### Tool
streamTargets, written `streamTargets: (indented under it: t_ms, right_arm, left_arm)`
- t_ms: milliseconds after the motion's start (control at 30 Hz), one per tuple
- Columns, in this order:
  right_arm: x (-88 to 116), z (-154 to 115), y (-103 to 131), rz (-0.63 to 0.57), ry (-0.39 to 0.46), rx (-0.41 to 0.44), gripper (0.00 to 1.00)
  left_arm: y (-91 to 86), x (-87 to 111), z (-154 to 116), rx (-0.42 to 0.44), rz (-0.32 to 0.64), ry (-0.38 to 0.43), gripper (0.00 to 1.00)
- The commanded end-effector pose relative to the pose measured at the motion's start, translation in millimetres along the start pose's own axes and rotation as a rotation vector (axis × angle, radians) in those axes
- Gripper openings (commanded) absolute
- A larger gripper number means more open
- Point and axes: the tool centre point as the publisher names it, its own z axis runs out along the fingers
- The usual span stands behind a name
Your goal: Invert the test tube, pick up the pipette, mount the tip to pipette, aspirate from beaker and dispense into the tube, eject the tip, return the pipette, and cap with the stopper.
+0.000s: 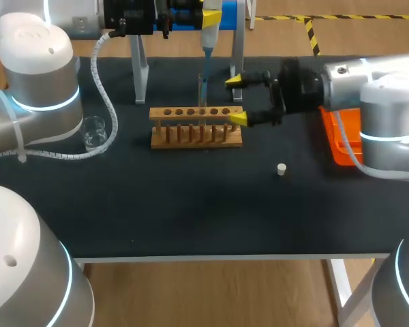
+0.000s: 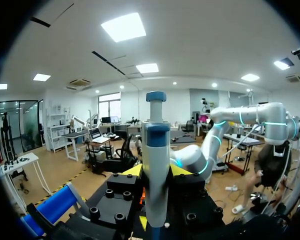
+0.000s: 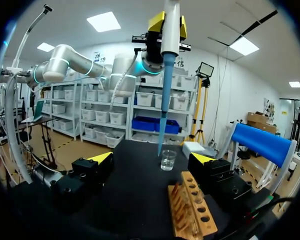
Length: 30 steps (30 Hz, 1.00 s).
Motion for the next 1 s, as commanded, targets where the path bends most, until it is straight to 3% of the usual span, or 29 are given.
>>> streamTargets:
  t_ms: [33,300,1000]
  right_arm:
    - [16.0,-19.4,-1.3,0.002,-0.002,0.019,1.00]
    - [32.1,-26.6,-5.5,-0.033,0.010,0.072,1.00]
    - [32.1,-26.6,-5.5,-0.033,0.010,0.072,1.00]
  left_arm:
    - [-0.3,-0.6,-0.2,0.000,0.000,0.002,0.00]
    - [-0.3,-0.6,-0.2,0.000,0.000,0.002,0.00]
    - [-0.3,-0.6,-0.2,0.000,0.000,0.002,0.00]
